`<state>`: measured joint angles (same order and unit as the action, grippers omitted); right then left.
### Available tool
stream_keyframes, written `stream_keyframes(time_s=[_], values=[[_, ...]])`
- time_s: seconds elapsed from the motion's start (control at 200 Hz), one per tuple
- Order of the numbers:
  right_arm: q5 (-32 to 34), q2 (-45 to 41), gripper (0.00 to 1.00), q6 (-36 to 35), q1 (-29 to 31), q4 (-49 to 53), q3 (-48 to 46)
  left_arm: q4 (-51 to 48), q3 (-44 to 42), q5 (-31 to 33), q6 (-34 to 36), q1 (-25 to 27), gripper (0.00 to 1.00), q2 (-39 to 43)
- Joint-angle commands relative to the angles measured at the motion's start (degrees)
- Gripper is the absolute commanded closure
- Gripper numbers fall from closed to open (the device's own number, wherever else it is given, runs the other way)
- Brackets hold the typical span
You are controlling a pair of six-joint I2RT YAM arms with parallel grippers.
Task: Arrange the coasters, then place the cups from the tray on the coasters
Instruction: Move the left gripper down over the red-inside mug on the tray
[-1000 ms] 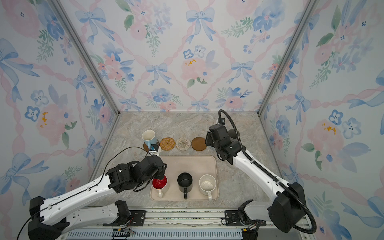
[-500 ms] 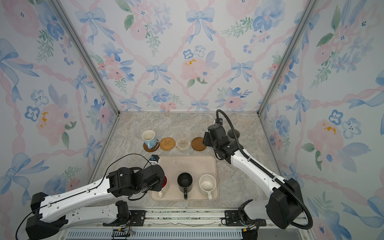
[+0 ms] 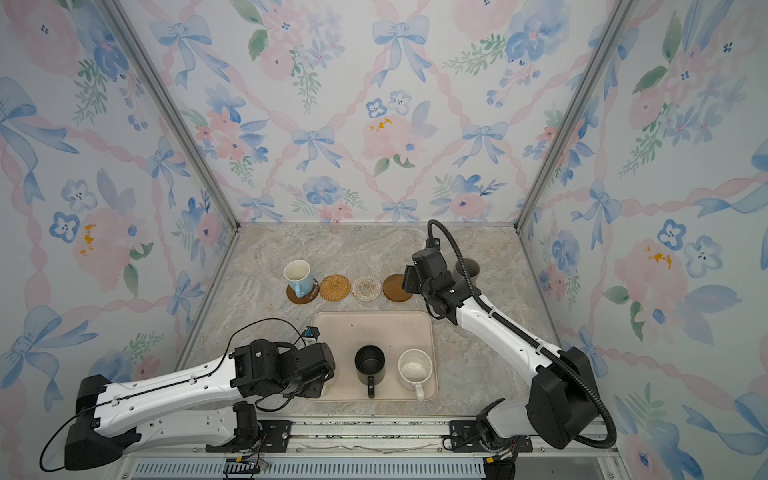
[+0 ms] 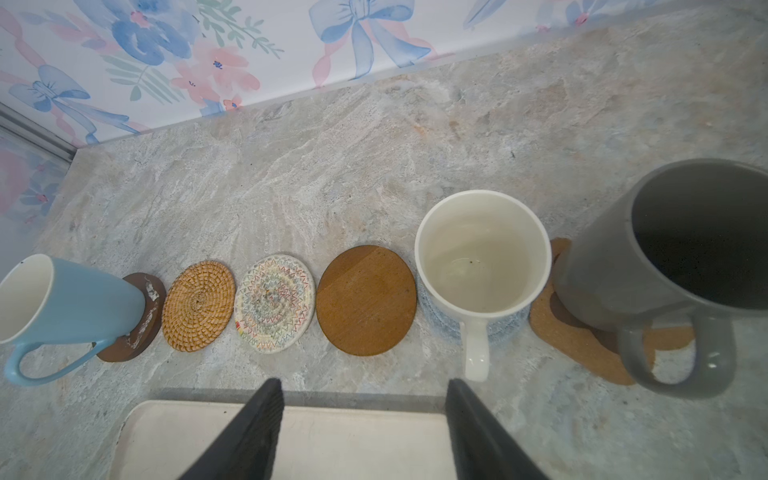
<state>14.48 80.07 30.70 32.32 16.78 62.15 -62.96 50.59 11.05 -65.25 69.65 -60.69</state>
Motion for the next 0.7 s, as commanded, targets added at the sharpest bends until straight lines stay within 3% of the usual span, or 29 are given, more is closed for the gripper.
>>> stream_keyframes(time_s=[0.0, 0.37, 0.695], values=[[-1.34, 1.17, 0.35, 0.42, -0.24, -1.56, -0.53, -1.52, -1.29, -0.09, -3.61, 0.91, 0.66, -0.64], [-2.54, 1.76, 0.35, 0.73, -0.37, -2.39, -0.70, 1.02, -2.60, 2.41, -7.64, 2.34, 0.53, -4.94], [-2.44, 1.60, 0.35, 0.75, -1.03, -2.34, -1.28, 4.79, -3.86, 3.70, -9.62, 2.69, 0.53, -8.35]])
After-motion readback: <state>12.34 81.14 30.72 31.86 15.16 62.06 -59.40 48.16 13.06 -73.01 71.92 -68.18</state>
